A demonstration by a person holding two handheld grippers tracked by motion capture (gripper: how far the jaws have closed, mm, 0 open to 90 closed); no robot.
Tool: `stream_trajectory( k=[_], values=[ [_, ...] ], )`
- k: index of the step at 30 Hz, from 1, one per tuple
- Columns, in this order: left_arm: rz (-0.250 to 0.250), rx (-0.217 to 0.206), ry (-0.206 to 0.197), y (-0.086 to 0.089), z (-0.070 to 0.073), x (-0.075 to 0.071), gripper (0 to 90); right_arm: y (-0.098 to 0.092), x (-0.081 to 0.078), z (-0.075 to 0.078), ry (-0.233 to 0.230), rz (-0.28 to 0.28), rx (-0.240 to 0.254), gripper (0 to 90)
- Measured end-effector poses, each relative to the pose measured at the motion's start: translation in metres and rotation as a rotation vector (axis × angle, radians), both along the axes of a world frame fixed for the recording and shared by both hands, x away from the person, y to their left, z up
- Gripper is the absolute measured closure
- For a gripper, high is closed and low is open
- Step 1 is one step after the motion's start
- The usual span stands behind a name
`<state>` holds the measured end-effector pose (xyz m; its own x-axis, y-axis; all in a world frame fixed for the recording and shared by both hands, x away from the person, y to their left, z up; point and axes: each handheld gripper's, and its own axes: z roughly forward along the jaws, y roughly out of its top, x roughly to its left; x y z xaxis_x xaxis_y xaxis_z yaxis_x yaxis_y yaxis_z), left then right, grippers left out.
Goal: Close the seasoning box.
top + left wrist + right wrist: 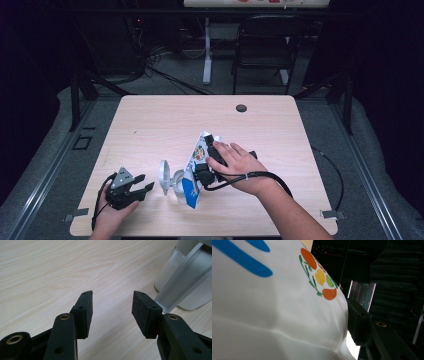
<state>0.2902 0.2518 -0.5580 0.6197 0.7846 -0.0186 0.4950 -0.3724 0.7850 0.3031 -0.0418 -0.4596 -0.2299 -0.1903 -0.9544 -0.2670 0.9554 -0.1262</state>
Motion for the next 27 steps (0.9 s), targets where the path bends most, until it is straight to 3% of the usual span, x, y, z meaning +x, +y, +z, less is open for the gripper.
stream_trajectory(
  k=[15, 27],
  values=[
    [0.0, 0.0, 0.003, -0.0001, -0.0005, 0.0004, 51.9, -0.0009, -0.0001, 0.0, 0.012, -0.009, 0.0, 57.4],
    [0.0, 0.001, 0.003, -0.0003, -0.0008, 0.0006, 51.9, -0.0057, 0.0019, -0.0057, 0.064, -0.024, 0.051, 57.3]
  ],
)
